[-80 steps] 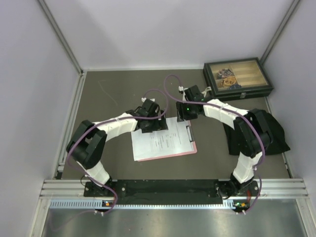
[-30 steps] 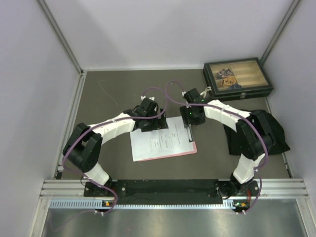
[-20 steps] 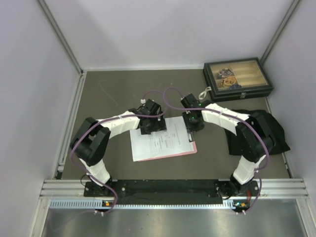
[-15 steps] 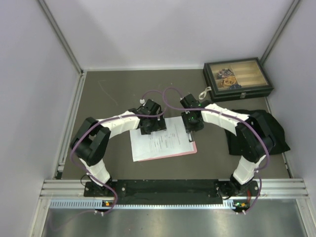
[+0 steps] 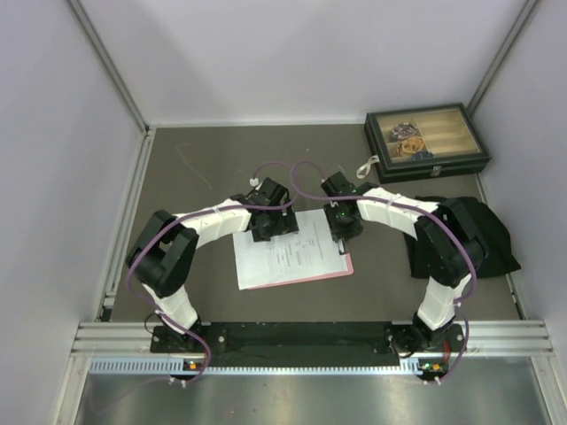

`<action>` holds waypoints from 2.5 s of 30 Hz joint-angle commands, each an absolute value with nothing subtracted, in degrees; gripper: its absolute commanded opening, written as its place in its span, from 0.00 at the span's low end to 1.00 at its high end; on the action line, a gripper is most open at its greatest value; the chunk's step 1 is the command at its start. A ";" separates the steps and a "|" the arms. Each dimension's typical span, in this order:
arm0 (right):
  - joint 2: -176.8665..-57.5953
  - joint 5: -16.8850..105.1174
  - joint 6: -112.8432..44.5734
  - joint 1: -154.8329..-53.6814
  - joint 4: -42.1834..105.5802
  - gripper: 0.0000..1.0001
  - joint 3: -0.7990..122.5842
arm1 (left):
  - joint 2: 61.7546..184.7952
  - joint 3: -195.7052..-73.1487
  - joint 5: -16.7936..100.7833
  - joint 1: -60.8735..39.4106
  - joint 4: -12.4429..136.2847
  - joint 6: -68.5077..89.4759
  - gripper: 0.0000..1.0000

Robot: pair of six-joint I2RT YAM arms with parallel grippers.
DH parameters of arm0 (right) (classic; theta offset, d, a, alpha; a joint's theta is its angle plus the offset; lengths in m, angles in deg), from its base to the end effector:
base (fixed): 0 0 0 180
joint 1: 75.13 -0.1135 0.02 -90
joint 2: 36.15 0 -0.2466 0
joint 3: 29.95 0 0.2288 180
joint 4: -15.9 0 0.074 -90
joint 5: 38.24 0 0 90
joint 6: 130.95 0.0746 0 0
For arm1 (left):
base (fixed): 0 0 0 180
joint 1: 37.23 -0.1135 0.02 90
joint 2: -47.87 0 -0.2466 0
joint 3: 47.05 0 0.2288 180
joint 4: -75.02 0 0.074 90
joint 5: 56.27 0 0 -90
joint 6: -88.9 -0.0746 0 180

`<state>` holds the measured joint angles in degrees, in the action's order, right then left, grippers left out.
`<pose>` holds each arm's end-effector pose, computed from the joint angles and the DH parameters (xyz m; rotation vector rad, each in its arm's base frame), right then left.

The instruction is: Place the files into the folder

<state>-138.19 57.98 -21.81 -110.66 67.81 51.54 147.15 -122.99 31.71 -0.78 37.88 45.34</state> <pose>0.2735 0.1854 0.1331 -0.3785 2.7942 0.0637 0.2775 -0.2017 0.1370 -0.2475 2.6881 -0.4351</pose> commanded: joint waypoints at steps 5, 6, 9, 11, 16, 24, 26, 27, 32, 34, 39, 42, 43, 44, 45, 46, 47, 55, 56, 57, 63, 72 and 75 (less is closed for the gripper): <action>-139.95 59.05 -20.47 -111.34 65.47 0.22 50.91 | 148.59 -123.17 31.71 -0.58 37.84 46.01 0.91; -140.21 58.97 -20.30 -111.34 65.29 0.22 50.74 | 148.50 -123.17 31.80 -0.67 37.84 46.10 0.91; -141.26 58.44 -19.51 -111.52 64.33 0.27 49.95 | 148.59 -123.17 31.80 -0.58 37.84 46.19 0.91; -141.88 58.44 -19.24 -111.60 63.71 0.32 49.34 | 148.59 -123.17 31.80 -0.58 37.93 46.19 0.91; -143.64 59.40 -18.98 -111.96 63.89 0.35 49.42 | 149.20 -122.82 32.15 -0.58 37.93 46.63 0.91; -146.01 60.98 -18.89 -112.40 63.36 0.00 48.72 | 149.47 -122.90 31.98 -0.58 37.85 46.45 0.92; -145.23 59.76 -19.50 -112.40 62.05 0.00 47.93 | 149.73 -123.25 31.28 -0.58 36.97 46.28 0.92; -143.92 58.89 -19.77 -112.31 60.30 0.00 47.49 | 149.82 -123.43 31.01 -0.58 36.70 46.10 0.93; -140.48 44.75 -20.91 -110.73 52.47 0.00 44.06 | 151.14 -124.57 30.04 -0.58 34.42 44.87 0.93; -139.34 39.31 -20.04 -109.41 48.00 0.00 41.87 | 151.84 -124.92 29.69 -0.58 33.63 44.61 0.93; -139.07 34.63 -19.07 -106.34 44.47 0.00 39.75 | 152.46 -125.01 28.90 -0.58 32.75 43.64 0.94; -139.33 31.63 -18.54 -105.19 42.36 0.00 38.70 | 153.42 -125.63 29.60 -0.58 32.48 42.85 0.94; -139.33 30.93 -18.36 -105.01 42.01 0.00 38.00 | 153.69 -125.89 29.95 -0.58 32.22 42.76 0.94; -139.33 30.14 -18.01 -104.84 41.22 0.00 37.73 | 153.95 -126.24 30.04 -0.58 32.22 42.67 0.94; -139.59 29.27 -17.84 -104.40 40.43 0.00 37.64 | 154.30 -126.33 30.30 -0.49 32.31 42.50 0.94; -139.68 29.26 -17.83 -104.40 40.33 0.00 37.55 | 154.48 -126.50 30.65 -0.49 32.57 42.32 0.94; -139.77 29.08 -17.92 -104.40 40.42 0.00 37.55 | 154.74 -126.94 31.18 -0.49 32.57 42.15 0.94; -140.21 30.40 -18.10 -104.22 41.38 0.00 38.25 | 157.12 -130.37 32.86 -0.05 32.40 40.74 0.94; -140.21 30.75 -18.71 -104.22 42.00 0.00 38.52 | 156.59 -130.63 32.59 -0.05 32.05 40.39 0.95; -140.13 32.14 -19.15 -104.40 42.78 0.00 39.04 | 155.02 -130.46 31.63 -0.05 31.61 40.30 0.95; -141.00 39.79 -22.40 -106.50 51.84 0.00 45.63 | 143.79 -131.42 29.52 -0.14 28.45 39.42 0.98; -139.60 42.61 -22.40 -108.96 57.29 0.06 50.73 | 127.09 -124.85 21.43 -10.21 14.73 42.23 0.98; -138.72 42.62 -22.49 -109.67 57.91 0.24 51.79 | 121.11 -117.12 24.22 -17.25 14.38 44.95 0.98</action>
